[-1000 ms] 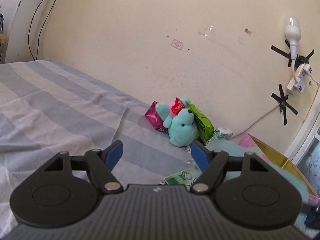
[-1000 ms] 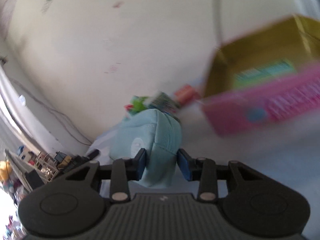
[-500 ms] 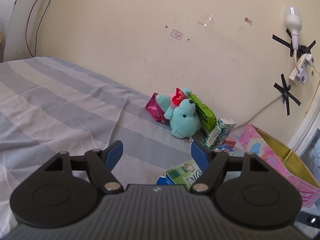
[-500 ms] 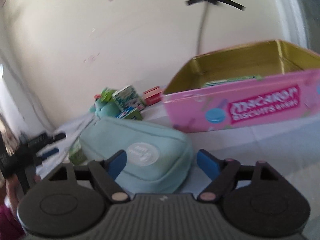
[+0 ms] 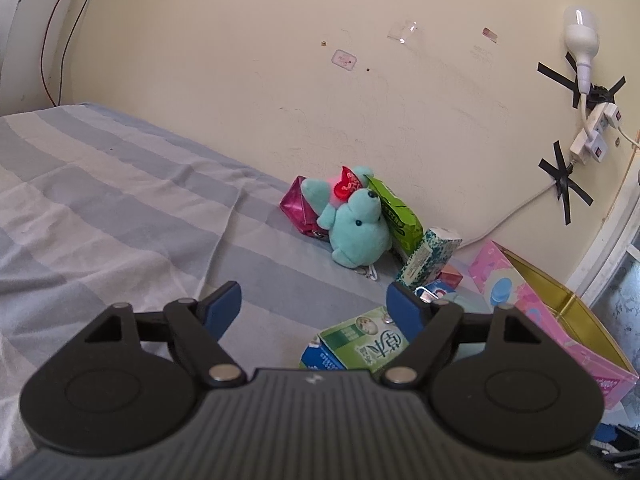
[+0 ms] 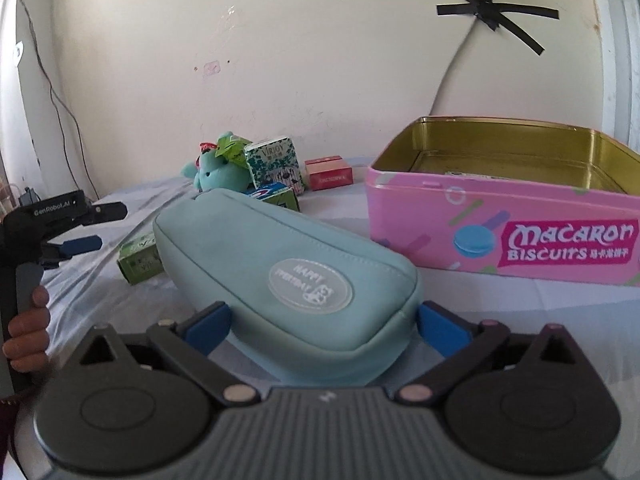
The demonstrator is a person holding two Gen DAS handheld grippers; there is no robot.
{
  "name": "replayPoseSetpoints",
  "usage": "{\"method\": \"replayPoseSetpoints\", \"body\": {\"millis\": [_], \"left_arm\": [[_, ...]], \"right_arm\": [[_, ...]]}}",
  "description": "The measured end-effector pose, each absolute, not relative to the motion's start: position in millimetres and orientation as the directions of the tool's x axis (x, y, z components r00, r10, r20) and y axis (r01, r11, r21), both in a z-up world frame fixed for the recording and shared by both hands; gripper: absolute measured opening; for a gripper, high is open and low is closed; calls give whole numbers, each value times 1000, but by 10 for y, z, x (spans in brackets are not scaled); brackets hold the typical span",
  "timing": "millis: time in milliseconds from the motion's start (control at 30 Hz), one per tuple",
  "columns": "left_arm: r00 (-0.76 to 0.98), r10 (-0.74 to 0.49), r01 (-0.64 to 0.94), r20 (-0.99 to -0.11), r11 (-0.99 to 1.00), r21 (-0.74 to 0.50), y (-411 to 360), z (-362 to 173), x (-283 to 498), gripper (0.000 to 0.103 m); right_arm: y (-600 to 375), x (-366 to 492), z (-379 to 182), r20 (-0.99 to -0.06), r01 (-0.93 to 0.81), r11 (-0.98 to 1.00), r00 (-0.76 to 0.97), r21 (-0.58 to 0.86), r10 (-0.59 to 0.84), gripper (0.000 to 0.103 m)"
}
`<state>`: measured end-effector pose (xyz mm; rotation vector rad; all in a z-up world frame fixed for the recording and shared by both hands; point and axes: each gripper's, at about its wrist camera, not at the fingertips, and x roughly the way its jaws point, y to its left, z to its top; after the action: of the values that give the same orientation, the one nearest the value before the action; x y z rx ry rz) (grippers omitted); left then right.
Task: Organize objects
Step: 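Lift the pencil case with the right gripper and hold it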
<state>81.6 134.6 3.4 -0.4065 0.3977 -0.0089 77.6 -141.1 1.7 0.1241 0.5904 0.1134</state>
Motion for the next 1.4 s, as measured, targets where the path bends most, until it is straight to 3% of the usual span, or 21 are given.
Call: {"method": "replayPoseSetpoints", "body": {"millis": [433,900,1400], "left_arm": [[917,-98,-68,-386,916,-395,1375,26,832,81],[916,-104,-62,-388,918,-393,1357,28,830,81],[909,-148,-18,-390,920,-391,1304,24,838,81]], "right_arm": [[-1394,733,68,-524,-82,994,845,74,108,103],[-1428,732,65,-529,-92,992,840,86,123,103],[-1381,796,4,-575,-106,992,808,73,128,100]]}}
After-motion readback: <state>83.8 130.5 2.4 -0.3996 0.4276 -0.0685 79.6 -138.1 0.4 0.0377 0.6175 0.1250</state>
